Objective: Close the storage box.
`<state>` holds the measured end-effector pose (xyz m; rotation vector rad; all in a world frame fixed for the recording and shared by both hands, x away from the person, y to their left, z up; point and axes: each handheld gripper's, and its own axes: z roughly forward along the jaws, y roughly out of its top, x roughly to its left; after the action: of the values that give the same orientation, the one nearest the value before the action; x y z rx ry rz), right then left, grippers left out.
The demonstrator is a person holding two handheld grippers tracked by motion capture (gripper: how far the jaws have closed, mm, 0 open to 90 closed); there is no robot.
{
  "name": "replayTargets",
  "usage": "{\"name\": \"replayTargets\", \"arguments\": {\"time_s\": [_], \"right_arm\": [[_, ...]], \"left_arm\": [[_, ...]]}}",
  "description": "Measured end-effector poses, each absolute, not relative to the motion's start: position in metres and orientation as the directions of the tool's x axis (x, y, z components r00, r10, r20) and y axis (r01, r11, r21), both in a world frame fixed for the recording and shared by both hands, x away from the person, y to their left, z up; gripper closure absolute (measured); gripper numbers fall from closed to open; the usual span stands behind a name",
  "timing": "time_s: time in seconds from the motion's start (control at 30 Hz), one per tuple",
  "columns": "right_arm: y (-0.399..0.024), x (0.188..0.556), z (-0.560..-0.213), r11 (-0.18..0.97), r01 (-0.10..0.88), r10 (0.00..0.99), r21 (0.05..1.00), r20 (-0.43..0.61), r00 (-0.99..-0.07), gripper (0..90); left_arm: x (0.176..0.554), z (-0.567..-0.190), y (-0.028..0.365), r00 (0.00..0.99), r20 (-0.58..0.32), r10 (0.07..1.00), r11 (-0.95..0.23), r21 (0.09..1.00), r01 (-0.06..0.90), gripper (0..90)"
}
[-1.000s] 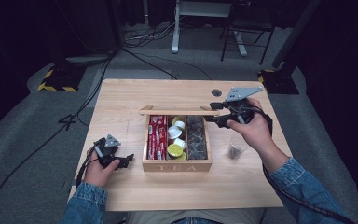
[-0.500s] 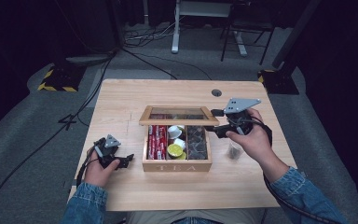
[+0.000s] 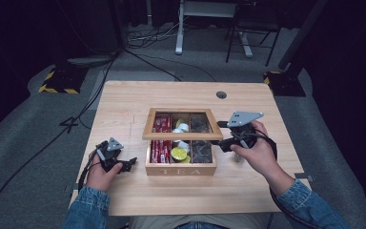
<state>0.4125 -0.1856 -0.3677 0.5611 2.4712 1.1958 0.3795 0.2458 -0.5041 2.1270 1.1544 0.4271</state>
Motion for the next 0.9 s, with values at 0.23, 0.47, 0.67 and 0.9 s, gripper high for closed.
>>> {"name": "replayTargets", "arguments": {"time_s": [0.23,0.47,0.67,0.9], "right_arm": [[-0.183,0.403,-0.381,0.613,0.168,0.471,0.772,-0.187,-0.862,28.2],[-0.184,0.4,-0.388,0.624,0.161,0.461,0.764,-0.194,-0.866,26.4],[-0.184,0.396,-0.398,0.645,0.158,0.452,0.747,-0.206,-0.868,23.3],[-0.187,0.391,-0.411,0.645,0.192,0.449,0.74,-0.164,-0.878,25.6]], "left_arm": [[0.379,-0.504,0.246,0.556,-0.029,0.831,-0.385,0.691,0.612,15.4],[0.38,-0.504,0.246,0.558,-0.024,0.829,-0.39,0.69,0.609,15.4],[0.38,-0.504,0.246,0.557,-0.023,0.83,-0.391,0.689,0.611,15.4],[0.38,-0.504,0.246,0.554,-0.026,0.832,-0.386,0.691,0.611,15.3]]}}
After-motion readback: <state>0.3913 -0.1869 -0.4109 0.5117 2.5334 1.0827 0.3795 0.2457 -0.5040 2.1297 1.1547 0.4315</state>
